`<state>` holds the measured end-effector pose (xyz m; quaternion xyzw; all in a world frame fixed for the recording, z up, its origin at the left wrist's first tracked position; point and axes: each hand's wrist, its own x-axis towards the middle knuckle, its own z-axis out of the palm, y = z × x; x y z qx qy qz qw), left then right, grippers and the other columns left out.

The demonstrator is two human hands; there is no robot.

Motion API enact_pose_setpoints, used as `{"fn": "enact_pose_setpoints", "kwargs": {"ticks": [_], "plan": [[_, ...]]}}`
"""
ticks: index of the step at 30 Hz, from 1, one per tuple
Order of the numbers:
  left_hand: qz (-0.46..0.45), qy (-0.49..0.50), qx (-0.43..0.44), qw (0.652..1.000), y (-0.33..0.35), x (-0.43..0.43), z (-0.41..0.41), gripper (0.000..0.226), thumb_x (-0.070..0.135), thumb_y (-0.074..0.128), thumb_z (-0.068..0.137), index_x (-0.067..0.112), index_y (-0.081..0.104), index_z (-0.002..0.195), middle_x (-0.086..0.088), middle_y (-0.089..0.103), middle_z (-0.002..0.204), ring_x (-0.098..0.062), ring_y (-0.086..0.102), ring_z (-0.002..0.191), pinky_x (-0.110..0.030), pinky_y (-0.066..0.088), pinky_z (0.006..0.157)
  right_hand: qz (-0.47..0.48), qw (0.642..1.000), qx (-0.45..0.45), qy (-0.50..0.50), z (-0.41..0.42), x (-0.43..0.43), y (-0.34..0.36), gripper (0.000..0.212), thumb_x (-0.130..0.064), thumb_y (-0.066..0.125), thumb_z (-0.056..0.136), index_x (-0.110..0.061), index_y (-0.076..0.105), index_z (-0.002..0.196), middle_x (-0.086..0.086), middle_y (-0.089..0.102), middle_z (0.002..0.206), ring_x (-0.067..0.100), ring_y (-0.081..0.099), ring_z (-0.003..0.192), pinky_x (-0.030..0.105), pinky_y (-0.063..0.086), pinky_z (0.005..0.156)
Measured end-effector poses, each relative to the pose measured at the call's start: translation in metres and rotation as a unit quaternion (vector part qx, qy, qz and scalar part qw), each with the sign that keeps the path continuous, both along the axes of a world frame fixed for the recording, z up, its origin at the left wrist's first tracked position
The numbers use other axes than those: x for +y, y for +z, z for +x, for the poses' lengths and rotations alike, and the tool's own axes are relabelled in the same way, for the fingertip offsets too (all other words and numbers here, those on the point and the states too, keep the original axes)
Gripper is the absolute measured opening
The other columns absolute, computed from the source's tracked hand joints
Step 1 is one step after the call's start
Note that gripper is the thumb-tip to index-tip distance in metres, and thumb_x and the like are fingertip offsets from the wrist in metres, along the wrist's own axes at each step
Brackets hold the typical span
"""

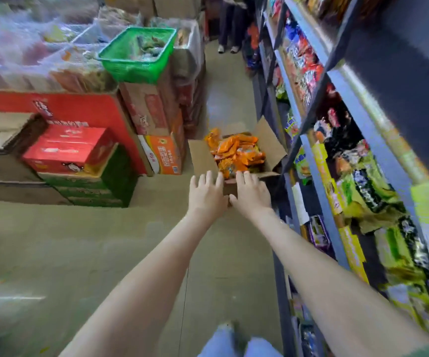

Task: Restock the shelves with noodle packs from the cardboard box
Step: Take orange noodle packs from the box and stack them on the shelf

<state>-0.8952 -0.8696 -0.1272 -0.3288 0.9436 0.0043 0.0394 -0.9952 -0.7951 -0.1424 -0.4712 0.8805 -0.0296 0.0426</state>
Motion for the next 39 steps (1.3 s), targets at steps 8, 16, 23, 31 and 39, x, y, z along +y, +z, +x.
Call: {"fn": "enact_pose_setpoints", "kwargs": {"ticks": [8, 16, 23, 31, 39], "plan": [[0.011, -0.008, -0.023, 1.0, -0.03, -0.182, -0.172, 0.073, 0.046, 0.048, 0.093, 0.014, 0.017, 0.151, -0.014, 0.024, 0.154, -0.028, 0.028, 0.14, -0.045, 0.017, 0.114, -0.004, 0.999, -0.046, -0.023, -0.175, -0.18, -0.038, 0.068, -0.037, 0.054, 0.089, -0.009, 0.026, 0.144, 0.01, 0.037, 0.144, 0.027, 0.031, 0.134, 0.038, 0.031, 0.104], [0.066, -0.001, -0.055, 0.996, -0.088, -0.332, -0.288, 0.067, 0.039, 0.043, 0.096, 0.012, 0.015, 0.151, -0.017, 0.019, 0.155, -0.029, 0.021, 0.142, -0.045, 0.013, 0.115, 0.049, 0.995, -0.087, -0.007, -0.302, -0.324, -0.099, 0.071, -0.038, 0.048, 0.096, -0.009, 0.014, 0.15, 0.01, 0.026, 0.152, 0.026, 0.024, 0.14, 0.038, 0.022, 0.114], [0.106, -0.045, -0.109, 0.987, -0.156, -0.442, -0.368, 0.068, 0.04, 0.043, 0.096, 0.012, 0.015, 0.151, -0.018, 0.018, 0.156, -0.033, 0.02, 0.143, -0.048, 0.014, 0.116, 0.088, 0.983, -0.141, -0.072, -0.375, -0.409, -0.166, 0.072, -0.038, 0.05, 0.095, -0.011, 0.012, 0.151, 0.008, 0.025, 0.153, 0.025, 0.023, 0.141, 0.038, 0.023, 0.114], [0.186, -0.123, -0.195, 0.955, -0.268, -0.552, -0.424, 0.073, 0.043, 0.04, 0.097, 0.016, 0.001, 0.153, -0.013, 0.004, 0.16, -0.029, 0.011, 0.146, -0.047, 0.008, 0.117, 0.151, 0.883, -0.331, -0.297, -0.421, -0.49, -0.291, 0.066, -0.033, 0.053, 0.094, -0.009, 0.022, 0.148, 0.013, 0.032, 0.148, 0.032, 0.028, 0.137, 0.046, 0.031, 0.11], [0.213, -0.177, -0.258, 0.926, -0.354, -0.598, -0.443, 0.078, 0.044, 0.042, 0.097, 0.017, -0.006, 0.152, -0.013, -0.007, 0.16, -0.027, 0.0, 0.147, -0.046, 0.002, 0.117, 0.094, 0.796, -0.376, -0.465, -0.424, -0.545, -0.381, 0.063, -0.029, 0.063, 0.088, 0.0, 0.035, 0.137, 0.022, 0.041, 0.139, 0.038, 0.039, 0.128, 0.045, 0.033, 0.107]]}}
